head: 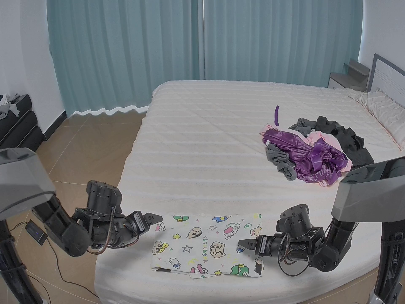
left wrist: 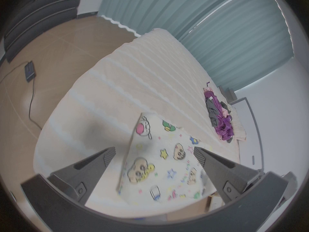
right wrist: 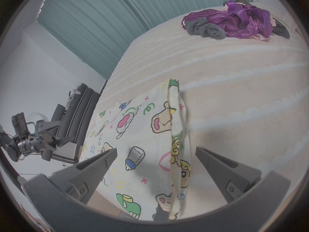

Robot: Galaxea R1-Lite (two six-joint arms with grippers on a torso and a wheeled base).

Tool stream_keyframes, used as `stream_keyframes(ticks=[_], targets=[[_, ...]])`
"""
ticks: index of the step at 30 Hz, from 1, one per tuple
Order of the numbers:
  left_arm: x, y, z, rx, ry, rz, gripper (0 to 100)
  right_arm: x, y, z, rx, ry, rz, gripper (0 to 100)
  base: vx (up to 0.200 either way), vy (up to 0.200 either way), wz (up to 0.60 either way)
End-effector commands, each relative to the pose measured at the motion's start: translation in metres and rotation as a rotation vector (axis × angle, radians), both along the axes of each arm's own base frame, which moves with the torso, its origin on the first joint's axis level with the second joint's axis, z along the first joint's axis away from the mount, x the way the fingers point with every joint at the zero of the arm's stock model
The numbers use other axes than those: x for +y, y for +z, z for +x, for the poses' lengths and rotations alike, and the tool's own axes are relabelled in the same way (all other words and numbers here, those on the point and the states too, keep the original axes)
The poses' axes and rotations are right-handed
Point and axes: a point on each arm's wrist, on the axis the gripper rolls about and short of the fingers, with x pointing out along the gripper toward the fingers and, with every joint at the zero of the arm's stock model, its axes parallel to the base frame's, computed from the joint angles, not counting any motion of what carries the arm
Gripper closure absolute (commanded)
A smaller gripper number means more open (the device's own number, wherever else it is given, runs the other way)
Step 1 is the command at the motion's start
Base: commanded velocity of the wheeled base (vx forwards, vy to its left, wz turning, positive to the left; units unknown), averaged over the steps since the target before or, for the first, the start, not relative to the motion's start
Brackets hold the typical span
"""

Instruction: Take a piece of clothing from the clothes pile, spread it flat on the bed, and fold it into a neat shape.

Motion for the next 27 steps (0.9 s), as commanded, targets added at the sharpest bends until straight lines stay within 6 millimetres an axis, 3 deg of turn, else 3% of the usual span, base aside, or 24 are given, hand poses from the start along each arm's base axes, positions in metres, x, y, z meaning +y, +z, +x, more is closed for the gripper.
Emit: stream_keyframes(ticks=[1,2,5,18,27], targets=[[-0.012,-0.057,0.018,0.002,-0.009,0.131,0,0.003,-0.003,0.003,-0.001,0.011,0.008,0,0.000,0.000,0.00],[-0.016,-0.071,0.023,-0.042,0.004,0.161,0,0.005,-0.004,0.005,-0.002,0.012,0.007,0,0.000,0.000,0.00],[-0.021,-0.078,0.022,-0.086,-0.010,0.169,0,0.004,-0.007,0.005,0.004,0.009,0.002,0,0.000,0.000,0.00],[-0.042,-0.078,0.015,-0.101,-0.076,0.165,0,0.002,-0.013,0.010,-0.012,0.039,-0.042,0,0.000,0.000,0.00],[-0.050,-0.076,0.016,-0.120,-0.091,0.150,0,0.015,-0.026,0.011,-0.004,0.081,-0.062,0,0.000,0.000,0.00]])
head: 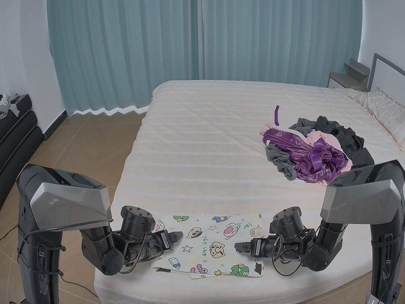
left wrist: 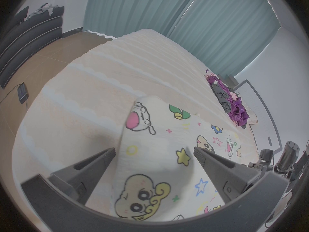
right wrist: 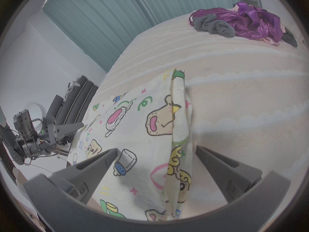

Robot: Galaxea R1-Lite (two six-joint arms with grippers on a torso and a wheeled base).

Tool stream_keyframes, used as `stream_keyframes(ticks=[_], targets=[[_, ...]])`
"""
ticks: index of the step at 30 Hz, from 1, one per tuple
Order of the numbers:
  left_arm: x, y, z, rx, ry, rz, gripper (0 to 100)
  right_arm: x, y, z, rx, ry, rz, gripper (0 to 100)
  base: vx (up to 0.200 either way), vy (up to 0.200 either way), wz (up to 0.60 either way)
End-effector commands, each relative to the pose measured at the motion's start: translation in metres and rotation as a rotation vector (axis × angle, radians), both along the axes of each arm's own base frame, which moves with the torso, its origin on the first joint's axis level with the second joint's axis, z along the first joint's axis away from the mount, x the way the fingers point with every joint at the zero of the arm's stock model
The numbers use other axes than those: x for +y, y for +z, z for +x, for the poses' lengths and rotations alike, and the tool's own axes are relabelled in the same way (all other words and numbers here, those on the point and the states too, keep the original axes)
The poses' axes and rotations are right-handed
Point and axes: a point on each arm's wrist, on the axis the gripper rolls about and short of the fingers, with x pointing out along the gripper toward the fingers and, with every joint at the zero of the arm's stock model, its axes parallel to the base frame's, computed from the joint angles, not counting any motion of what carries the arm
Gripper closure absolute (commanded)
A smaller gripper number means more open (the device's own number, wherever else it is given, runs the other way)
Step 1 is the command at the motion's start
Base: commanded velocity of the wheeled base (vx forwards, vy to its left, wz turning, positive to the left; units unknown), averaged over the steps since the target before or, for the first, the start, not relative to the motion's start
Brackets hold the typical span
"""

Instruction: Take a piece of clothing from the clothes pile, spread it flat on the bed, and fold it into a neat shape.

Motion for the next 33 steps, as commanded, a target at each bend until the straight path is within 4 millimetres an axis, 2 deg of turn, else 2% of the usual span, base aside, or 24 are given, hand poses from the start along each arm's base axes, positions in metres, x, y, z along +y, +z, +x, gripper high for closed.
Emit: stream_keyframes(ticks=[1,11,16,26,27,33], targets=[[-0.0055,0.0012,0.0015,-0.011,-0.011,-0.009,0,0.0095,-0.0073,-0.0009,0.010,0.029,-0.002,0,0.000,0.000,0.00],[-0.0105,0.0009,-0.0008,-0.003,-0.011,-0.025,0,0.0104,-0.0001,0.0046,-0.031,-0.018,-0.021,0,0.000,0.000,0.00],[-0.0127,0.0018,-0.0010,-0.003,-0.009,-0.036,0,0.0093,-0.0030,0.0059,0.002,-0.031,-0.041,0,0.000,0.000,0.00],[-0.0132,0.0033,-0.0011,0.000,0.003,-0.053,0,0.0180,-0.0022,0.0079,0.023,-0.015,0.019,0,0.000,0.000,0.00],[-0.0132,0.0033,-0.0011,0.002,0.006,-0.056,100,0.0190,-0.0022,0.0072,0.026,-0.010,0.024,100,0.000,0.000,0.00],[-0.0125,0.0044,-0.0014,0.011,0.027,-0.078,100,0.0182,-0.0013,0.0070,0.026,-0.012,0.031,100,0.000,0.000,0.00]])
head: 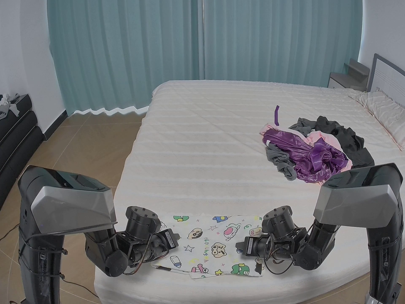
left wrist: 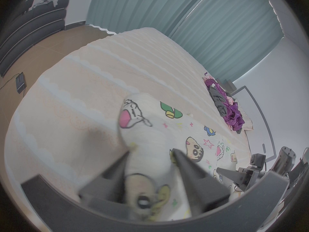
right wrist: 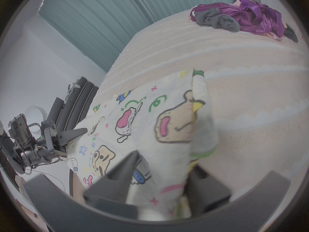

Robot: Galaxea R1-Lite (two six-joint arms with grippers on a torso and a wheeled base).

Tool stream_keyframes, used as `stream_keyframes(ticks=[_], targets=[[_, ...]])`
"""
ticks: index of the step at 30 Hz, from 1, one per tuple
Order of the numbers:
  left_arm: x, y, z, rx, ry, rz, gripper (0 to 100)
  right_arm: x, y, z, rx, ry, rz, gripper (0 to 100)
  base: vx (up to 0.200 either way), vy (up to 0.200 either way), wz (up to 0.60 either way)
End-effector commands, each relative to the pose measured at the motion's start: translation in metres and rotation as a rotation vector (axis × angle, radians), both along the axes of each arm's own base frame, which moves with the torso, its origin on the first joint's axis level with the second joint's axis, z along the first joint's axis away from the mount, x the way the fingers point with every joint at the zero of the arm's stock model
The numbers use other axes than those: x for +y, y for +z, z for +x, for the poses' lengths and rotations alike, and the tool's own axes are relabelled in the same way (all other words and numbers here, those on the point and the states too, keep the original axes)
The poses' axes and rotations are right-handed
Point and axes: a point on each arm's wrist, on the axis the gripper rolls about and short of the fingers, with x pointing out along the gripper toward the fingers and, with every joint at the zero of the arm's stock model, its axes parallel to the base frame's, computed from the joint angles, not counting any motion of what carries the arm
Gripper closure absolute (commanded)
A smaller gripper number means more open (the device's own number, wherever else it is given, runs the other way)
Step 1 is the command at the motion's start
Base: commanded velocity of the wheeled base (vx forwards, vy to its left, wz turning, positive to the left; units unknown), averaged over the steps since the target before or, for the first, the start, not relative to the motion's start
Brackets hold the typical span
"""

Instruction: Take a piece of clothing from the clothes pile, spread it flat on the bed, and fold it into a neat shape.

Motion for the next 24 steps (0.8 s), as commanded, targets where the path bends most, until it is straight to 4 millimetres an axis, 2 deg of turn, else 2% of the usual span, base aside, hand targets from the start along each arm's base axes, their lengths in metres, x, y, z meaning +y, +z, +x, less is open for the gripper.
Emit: stream_keyframes(ticks=[1,11,22,24], targets=[[0.001,0.002,-0.001,-0.002,0.002,-0.003,100,0.000,0.001,0.000,0.000,-0.008,0.011,100,0.000,0.000,0.00],[0.002,0.022,0.000,-0.001,0.086,-0.127,100,-0.001,0.015,0.000,0.010,-0.071,0.083,100,0.000,0.000,0.00],[0.002,0.025,-0.001,0.003,0.093,-0.143,100,-0.002,0.021,-0.003,0.008,-0.077,0.094,100,0.000,0.000,0.00],[0.002,0.026,-0.002,0.001,0.092,-0.143,100,-0.002,0.022,-0.003,0.005,-0.077,0.096,100,0.000,-0.200,0.00]])
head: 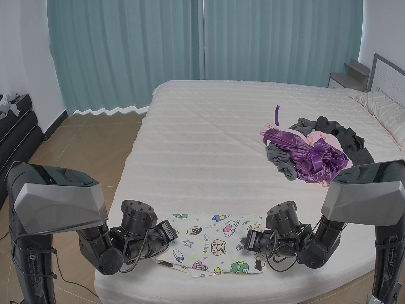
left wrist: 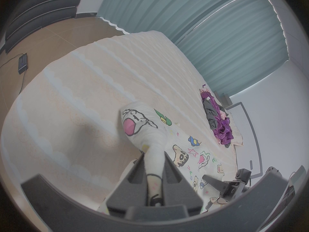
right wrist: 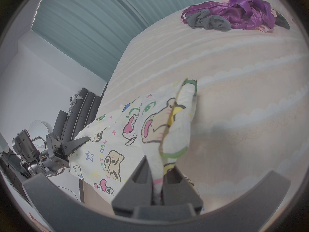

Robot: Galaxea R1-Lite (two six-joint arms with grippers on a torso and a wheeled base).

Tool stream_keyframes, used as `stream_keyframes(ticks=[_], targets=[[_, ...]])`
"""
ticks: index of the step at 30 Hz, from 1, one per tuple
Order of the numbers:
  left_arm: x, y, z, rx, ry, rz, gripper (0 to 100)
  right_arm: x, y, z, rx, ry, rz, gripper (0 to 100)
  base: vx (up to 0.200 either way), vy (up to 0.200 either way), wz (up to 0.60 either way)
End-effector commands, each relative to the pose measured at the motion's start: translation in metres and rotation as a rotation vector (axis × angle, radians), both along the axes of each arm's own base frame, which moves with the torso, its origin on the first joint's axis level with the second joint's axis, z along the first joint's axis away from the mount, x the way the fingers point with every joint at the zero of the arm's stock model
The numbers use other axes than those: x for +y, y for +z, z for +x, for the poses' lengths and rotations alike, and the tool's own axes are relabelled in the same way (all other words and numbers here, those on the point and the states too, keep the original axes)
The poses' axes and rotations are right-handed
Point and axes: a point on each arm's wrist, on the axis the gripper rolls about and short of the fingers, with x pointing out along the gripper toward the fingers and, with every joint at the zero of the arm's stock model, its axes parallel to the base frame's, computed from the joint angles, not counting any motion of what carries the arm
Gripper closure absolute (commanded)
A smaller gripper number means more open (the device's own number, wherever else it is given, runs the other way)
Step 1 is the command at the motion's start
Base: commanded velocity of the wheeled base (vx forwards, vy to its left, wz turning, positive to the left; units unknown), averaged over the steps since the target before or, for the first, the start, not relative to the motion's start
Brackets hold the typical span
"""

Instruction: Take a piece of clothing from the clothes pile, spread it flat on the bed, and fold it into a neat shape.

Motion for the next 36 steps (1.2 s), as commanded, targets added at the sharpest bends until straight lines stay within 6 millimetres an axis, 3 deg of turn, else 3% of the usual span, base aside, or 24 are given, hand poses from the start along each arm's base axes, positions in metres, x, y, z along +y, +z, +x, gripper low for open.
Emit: stream_keyframes(ticks=[1,36], targets=[[0.000,0.004,-0.001,-0.009,-0.001,-0.005,100,0.000,0.004,-0.001,-0.009,0.002,0.007,100,0.000,-0.200,0.00],[-0.003,0.014,-0.005,-0.019,0.003,-0.039,100,-0.010,0.019,-0.003,-0.032,-0.022,0.017,100,0.000,-0.200,0.00]])
